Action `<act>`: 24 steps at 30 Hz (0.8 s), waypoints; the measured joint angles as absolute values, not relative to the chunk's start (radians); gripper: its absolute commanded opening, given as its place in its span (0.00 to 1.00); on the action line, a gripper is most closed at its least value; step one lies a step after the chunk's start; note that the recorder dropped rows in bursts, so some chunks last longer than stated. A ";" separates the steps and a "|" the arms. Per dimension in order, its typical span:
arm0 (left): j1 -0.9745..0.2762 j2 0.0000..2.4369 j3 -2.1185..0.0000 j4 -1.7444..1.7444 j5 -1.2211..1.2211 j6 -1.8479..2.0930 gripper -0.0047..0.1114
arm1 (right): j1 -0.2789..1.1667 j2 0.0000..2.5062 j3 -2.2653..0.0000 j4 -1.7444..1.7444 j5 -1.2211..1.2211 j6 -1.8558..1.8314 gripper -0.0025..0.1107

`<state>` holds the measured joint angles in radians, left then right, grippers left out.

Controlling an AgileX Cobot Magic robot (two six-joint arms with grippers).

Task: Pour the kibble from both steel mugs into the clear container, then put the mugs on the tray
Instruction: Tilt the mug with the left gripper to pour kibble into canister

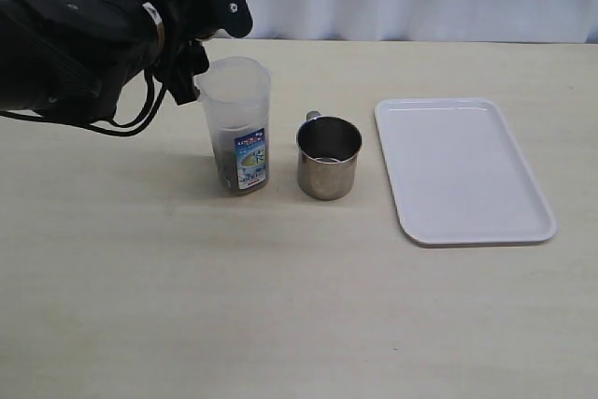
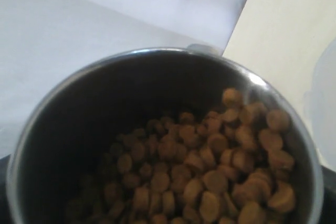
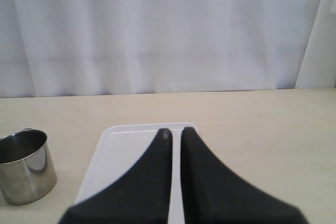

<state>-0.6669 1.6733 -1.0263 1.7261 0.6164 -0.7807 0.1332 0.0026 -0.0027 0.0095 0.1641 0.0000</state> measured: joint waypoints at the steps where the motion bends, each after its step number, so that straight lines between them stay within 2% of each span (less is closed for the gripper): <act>1: -0.667 1.673 -1.026 1.726 0.616 -0.775 0.04 | 0.133 0.003 -0.003 0.009 0.164 0.000 0.06; 24: -0.667 1.673 -1.038 1.726 0.577 -0.650 0.04 | 0.133 0.003 -0.003 0.009 0.164 0.000 0.06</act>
<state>-0.6669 1.6733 -1.0384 1.7261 0.5769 -0.6496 0.1332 0.0026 -0.0027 0.0095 0.1641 0.0000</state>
